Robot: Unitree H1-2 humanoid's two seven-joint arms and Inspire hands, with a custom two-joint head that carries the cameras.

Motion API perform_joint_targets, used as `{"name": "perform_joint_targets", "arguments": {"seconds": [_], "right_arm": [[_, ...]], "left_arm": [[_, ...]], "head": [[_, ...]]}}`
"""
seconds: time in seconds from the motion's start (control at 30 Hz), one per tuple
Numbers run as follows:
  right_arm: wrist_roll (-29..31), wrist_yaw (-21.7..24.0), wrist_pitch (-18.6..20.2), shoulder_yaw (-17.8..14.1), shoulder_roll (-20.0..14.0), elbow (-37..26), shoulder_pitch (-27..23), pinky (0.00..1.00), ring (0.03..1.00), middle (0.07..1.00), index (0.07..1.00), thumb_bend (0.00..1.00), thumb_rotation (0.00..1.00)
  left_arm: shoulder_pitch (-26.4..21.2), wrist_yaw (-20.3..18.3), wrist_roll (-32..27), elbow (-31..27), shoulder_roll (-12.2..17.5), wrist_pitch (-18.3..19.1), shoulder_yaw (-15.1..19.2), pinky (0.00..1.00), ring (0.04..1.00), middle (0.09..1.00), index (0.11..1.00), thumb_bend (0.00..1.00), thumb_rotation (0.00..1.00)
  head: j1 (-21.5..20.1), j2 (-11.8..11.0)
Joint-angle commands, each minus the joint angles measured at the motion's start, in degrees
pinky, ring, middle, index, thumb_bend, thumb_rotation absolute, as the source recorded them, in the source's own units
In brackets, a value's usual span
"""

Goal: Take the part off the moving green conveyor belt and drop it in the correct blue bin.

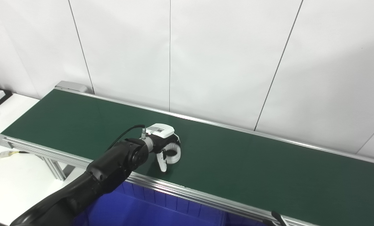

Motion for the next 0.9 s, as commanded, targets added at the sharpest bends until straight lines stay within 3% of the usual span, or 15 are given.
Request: {"name": "perform_joint_targets", "arguments": {"seconds": [0.0, 0.07, 0.2, 0.47, 0.77, 0.87], "right_arm": [[0.55, 0.70, -1.10, -0.01, 0.19, -2.12, -0.19, 0.65, 0.727, 0.773, 0.878, 0.37, 0.74], [0.56, 0.73, -0.99, -0.02, 0.14, -2.30, -0.10, 0.65, 0.727, 0.774, 0.879, 0.37, 0.74], [0.49, 0.65, -1.16, -0.07, 0.12, -2.23, -0.11, 0.64, 0.724, 0.772, 0.877, 0.36, 0.74], [0.87, 0.86, -1.18, -0.08, 0.15, -2.15, -0.20, 0.63, 0.715, 0.766, 0.872, 0.37, 0.74], [0.87, 0.89, -1.04, -0.06, 0.25, -1.99, -0.34, 0.64, 0.718, 0.766, 0.871, 0.36, 0.74], [0.90, 0.93, -0.67, -0.09, 0.23, -2.21, -0.23, 0.64, 0.720, 0.770, 0.872, 0.37, 0.74]], "left_arm": [[-1.17, 2.72, -0.49, 0.93, 0.05, -1.85, 0.44, 0.64, 0.575, 0.543, 0.474, 0.53, 0.00], [-1.15, 4.02, -0.73, 1.96, -0.34, -2.69, 0.37, 0.60, 0.568, 0.537, 0.463, 0.52, 0.00], [-1.08, 5.99, -1.05, 2.68, -0.81, -4.04, 0.09, 0.44, 0.456, 0.513, 0.481, 0.50, 0.00], [-1.69, 6.53, -0.99, 3.39, -1.37, -4.35, -0.18, 0.53, 0.483, 0.529, 0.458, 0.50, 0.00], [-1.76, 5.50, -1.43, 2.20, -1.20, -4.06, 0.28, 0.54, 0.490, 0.526, 0.454, 0.50, 0.00], [-1.24, 4.93, -2.28, 0.32, -1.09, -3.52, 1.02, 0.49, 0.474, 0.533, 0.459, 0.50, 0.00]], "head": [[0.02, 0.02], [0.05, 0.08], [0.11, 0.14], [0.09, 0.14], [-0.04, 0.00], [-0.04, 0.07]]}}
